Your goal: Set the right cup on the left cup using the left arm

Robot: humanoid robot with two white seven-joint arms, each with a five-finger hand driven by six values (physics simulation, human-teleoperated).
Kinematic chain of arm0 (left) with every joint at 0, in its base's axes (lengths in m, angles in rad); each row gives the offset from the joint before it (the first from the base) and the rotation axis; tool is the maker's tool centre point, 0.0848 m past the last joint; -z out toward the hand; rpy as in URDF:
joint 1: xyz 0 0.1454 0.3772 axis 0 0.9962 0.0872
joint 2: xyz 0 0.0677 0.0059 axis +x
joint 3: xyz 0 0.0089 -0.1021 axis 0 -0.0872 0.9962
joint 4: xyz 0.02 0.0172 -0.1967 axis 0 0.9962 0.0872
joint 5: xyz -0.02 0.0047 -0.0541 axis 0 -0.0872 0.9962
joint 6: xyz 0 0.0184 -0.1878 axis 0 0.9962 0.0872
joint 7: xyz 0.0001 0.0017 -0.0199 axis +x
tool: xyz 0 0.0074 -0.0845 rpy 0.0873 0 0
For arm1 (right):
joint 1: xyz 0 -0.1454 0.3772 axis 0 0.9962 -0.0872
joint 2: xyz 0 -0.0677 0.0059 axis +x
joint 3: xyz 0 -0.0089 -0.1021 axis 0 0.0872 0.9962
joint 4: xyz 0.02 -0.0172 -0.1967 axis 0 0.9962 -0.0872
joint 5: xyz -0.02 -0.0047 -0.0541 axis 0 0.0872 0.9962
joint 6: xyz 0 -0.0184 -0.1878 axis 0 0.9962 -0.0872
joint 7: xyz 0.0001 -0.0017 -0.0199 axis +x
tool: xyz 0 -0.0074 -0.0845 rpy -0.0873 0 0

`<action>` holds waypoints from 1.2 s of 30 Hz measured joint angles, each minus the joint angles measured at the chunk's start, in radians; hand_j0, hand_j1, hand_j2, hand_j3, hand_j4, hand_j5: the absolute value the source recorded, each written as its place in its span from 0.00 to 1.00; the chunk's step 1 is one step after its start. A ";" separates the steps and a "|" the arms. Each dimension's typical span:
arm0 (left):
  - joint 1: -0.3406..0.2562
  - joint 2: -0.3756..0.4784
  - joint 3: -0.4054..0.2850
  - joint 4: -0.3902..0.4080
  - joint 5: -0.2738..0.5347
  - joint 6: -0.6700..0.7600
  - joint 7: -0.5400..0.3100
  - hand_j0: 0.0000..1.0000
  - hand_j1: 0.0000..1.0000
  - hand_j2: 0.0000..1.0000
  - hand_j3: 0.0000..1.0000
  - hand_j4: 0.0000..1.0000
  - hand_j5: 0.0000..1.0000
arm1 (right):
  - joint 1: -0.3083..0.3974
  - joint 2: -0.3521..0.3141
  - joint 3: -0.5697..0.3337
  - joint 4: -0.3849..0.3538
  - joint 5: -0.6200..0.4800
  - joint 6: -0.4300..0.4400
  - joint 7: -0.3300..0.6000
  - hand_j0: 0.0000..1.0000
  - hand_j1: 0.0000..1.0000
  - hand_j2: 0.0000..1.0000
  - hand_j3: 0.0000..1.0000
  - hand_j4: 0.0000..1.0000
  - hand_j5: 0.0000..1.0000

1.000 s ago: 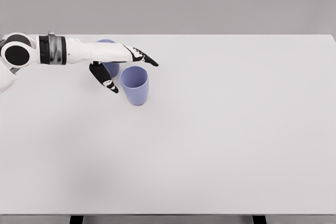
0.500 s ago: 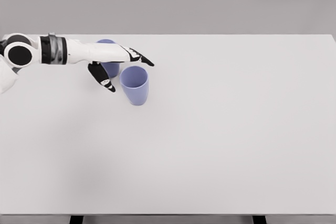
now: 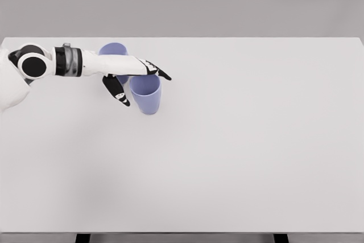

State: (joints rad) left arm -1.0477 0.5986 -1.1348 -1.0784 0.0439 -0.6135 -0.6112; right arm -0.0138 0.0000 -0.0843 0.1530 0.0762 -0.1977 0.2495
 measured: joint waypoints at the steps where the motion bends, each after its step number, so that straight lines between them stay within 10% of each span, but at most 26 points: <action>1: -0.001 -0.001 0.000 0.000 -0.001 0.000 0.000 0.82 0.82 0.82 0.82 0.82 0.82 | 0.000 0.000 0.000 0.000 0.000 0.000 0.000 1.00 1.00 1.00 1.00 1.00 1.00; 4: 0.000 -0.001 0.003 0.000 -0.001 0.001 0.001 0.65 0.65 0.65 0.65 0.65 0.65 | 0.000 0.000 0.000 0.000 0.000 0.000 0.000 1.00 1.00 1.00 1.00 1.00 1.00; 19: -0.011 0.030 0.013 -0.052 0.017 0.000 0.000 0.57 0.57 0.57 0.57 0.57 0.57 | 0.000 0.000 0.000 0.000 0.000 0.000 0.000 1.00 1.00 1.00 1.00 1.00 1.00; 36: -0.173 0.346 0.012 -0.334 0.177 0.000 -0.001 0.58 0.58 0.58 0.58 0.58 0.58 | 0.000 0.000 0.000 0.000 0.000 0.000 0.000 1.00 1.00 1.00 1.00 1.00 1.00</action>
State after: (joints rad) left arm -1.2211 0.9446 -1.1226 -1.4128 0.2206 -0.6132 -0.6118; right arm -0.0138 0.0000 -0.0843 0.1530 0.0763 -0.1977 0.2491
